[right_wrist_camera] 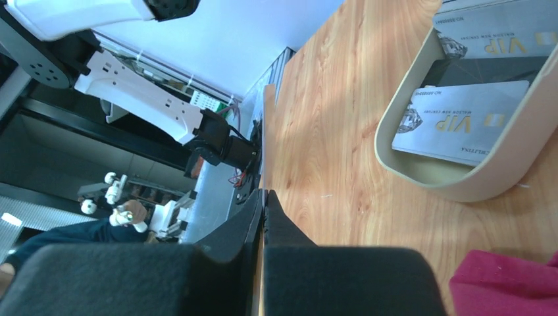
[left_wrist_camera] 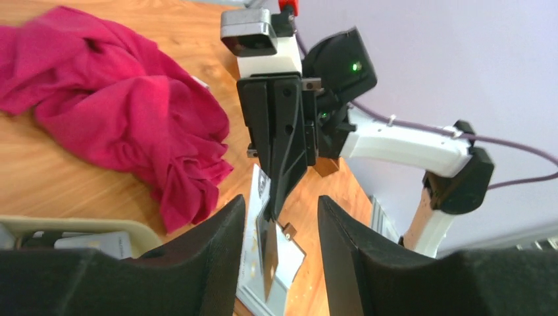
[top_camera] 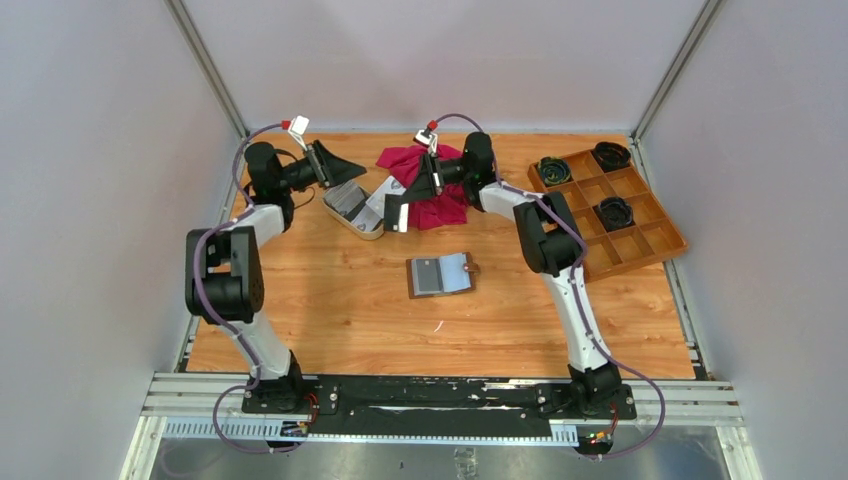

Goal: Put the credit cards into the card holder
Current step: Place the credit card in the storage box, then insert the credit card into the card holder.

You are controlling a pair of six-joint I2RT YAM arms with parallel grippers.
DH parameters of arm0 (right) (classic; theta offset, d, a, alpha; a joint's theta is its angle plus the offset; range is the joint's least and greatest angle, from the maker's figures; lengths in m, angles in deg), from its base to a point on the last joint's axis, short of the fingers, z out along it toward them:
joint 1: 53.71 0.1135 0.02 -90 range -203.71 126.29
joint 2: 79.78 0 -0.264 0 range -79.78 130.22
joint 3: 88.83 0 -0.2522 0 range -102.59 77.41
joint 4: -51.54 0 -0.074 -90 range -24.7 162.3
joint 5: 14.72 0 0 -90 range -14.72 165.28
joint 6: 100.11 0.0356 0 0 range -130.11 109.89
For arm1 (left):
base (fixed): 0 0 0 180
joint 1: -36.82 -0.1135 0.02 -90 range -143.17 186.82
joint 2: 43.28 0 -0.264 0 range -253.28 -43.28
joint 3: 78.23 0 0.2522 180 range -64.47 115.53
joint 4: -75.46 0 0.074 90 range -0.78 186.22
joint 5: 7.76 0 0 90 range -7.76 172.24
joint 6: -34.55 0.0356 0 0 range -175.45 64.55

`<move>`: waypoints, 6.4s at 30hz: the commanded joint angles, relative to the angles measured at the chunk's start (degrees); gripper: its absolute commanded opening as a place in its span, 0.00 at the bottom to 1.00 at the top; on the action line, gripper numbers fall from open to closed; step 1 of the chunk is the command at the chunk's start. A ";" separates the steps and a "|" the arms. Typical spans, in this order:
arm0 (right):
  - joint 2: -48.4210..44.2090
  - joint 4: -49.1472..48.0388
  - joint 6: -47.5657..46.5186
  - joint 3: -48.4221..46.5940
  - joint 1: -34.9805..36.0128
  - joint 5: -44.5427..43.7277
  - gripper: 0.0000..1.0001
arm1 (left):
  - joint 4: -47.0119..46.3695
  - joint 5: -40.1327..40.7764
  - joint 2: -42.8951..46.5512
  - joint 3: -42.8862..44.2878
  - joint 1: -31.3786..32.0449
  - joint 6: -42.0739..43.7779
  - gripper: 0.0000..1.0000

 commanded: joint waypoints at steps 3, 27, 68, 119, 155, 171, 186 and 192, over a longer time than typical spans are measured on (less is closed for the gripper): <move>3.54 -27.10 24.58 -3.55 0.41 -1.61 0.00 | 13.70 5.24 11.39 -8.14 -2.39 13.72 0.58; 9.05 -12.29 15.40 -14.60 3.70 -3.19 0.00 | 15.92 -1.16 0.42 -2.87 -1.61 15.16 0.15; -53.52 78.69 -79.61 30.03 -3.73 -31.36 0.00 | 53.52 47.08 57.82 -16.90 16.06 38.01 0.85; -48.60 54.07 -51.41 48.90 -9.39 -29.06 0.00 | 37.25 49.33 55.95 -44.14 31.71 11.67 0.84; -28.72 56.11 -46.44 37.93 -8.38 -20.88 0.00 | 25.85 49.32 18.61 -30.18 36.94 21.37 0.30; -25.65 57.80 -47.30 37.36 -6.61 -25.40 0.00 | 25.85 50.27 15.63 -31.23 36.95 21.81 0.28; -26.60 62.46 -52.85 35.27 -5.08 -33.01 0.00 | 25.85 49.88 14.01 -31.07 36.95 22.28 0.28; -27.09 60.49 -51.13 34.78 -5.16 -31.55 0.00 | 25.85 49.79 13.28 -30.87 36.91 22.54 0.28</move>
